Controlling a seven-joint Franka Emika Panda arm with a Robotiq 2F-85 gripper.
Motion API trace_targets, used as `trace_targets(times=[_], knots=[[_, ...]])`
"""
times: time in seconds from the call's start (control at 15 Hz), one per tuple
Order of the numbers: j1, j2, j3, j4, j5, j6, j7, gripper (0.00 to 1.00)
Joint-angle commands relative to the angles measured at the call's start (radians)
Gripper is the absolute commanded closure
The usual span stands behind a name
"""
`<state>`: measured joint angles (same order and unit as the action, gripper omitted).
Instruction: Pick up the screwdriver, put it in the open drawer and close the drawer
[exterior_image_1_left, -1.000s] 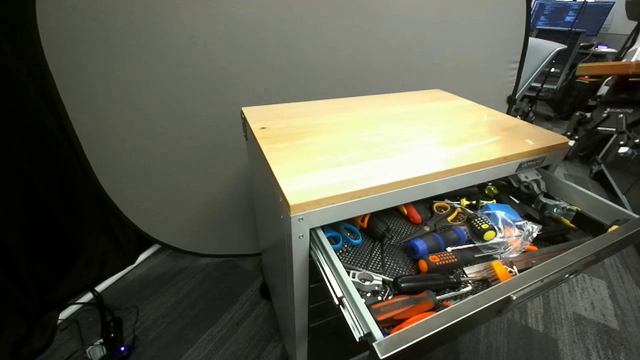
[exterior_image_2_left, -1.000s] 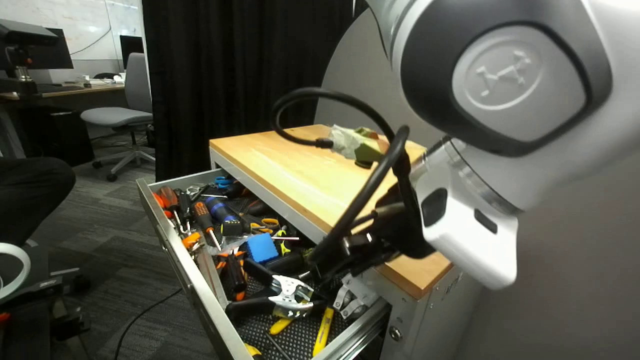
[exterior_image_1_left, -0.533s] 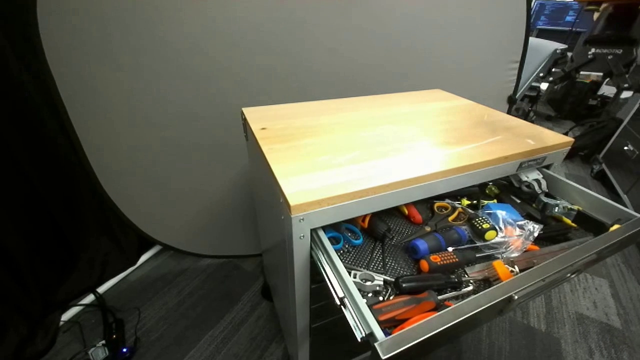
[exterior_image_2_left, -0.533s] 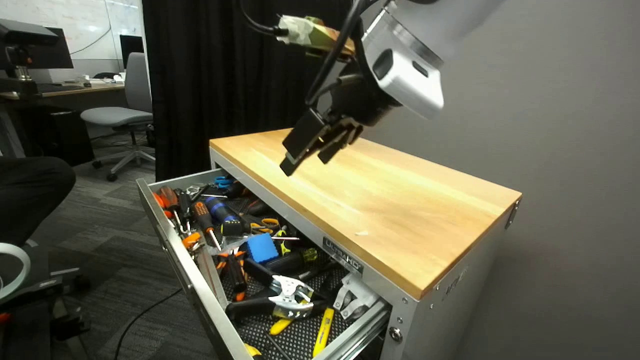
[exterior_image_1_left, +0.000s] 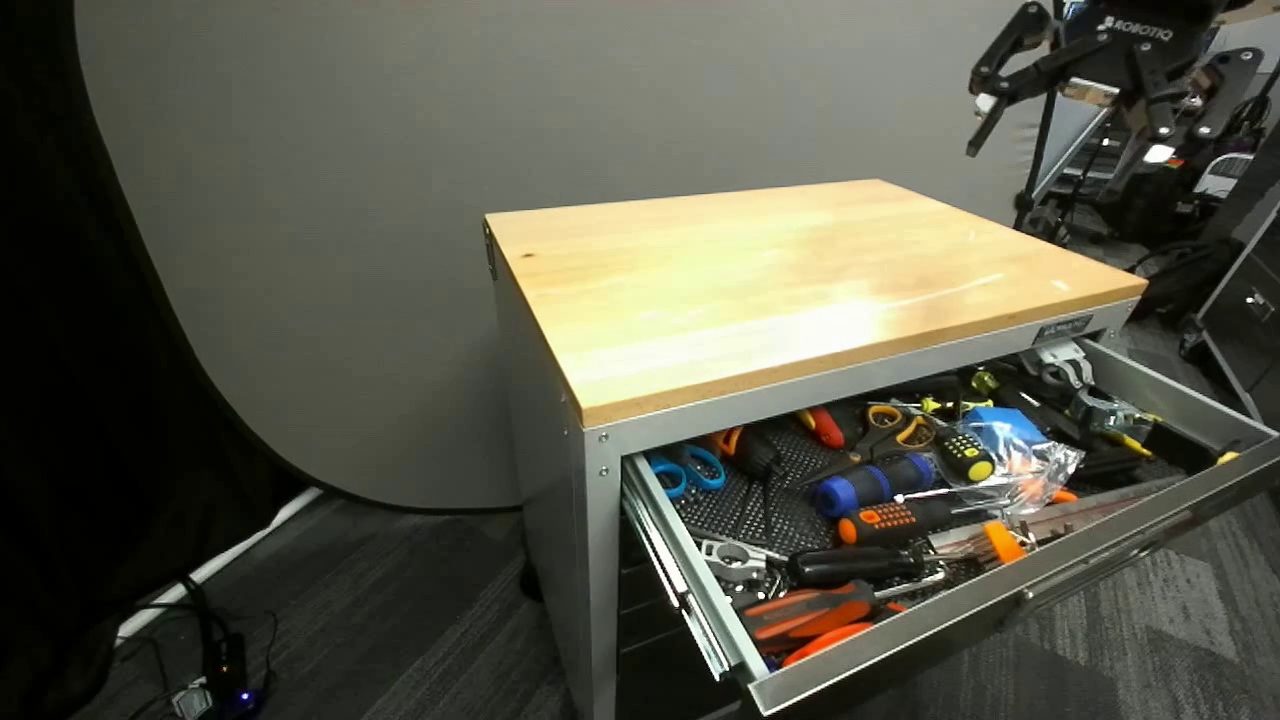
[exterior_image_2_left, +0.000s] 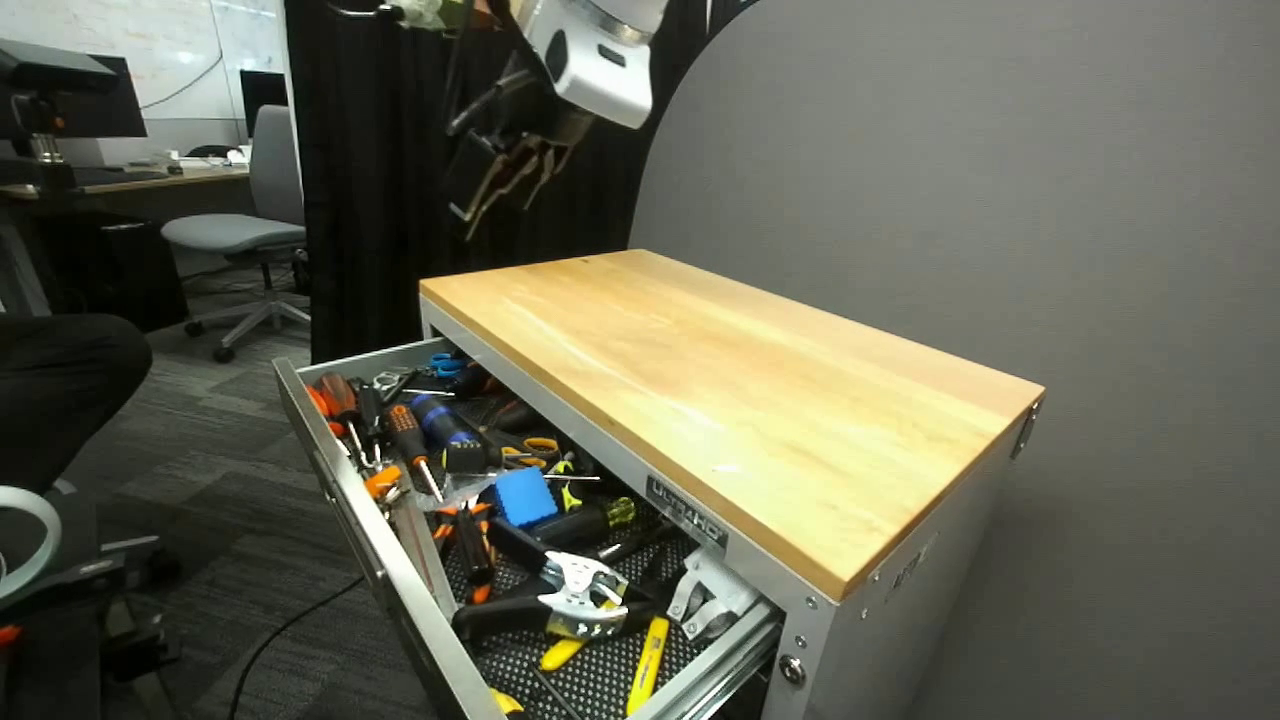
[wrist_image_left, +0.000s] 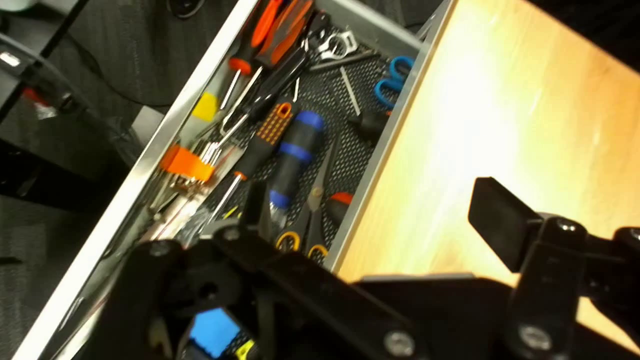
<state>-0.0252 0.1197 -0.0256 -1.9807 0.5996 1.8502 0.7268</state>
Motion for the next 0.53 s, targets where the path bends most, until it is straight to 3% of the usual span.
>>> trace_targets(times=[0.0, 0.2, 0.47], knots=[[0.037, -0.146, 0.039, -0.172, 0.174, 0.144, -0.097, 0.0], [0.041, -0.256, 0.04, -0.296, 0.201, 0.171, -0.278, 0.0], [-0.009, -0.354, -0.002, -0.395, -0.015, 0.064, -0.437, 0.0]])
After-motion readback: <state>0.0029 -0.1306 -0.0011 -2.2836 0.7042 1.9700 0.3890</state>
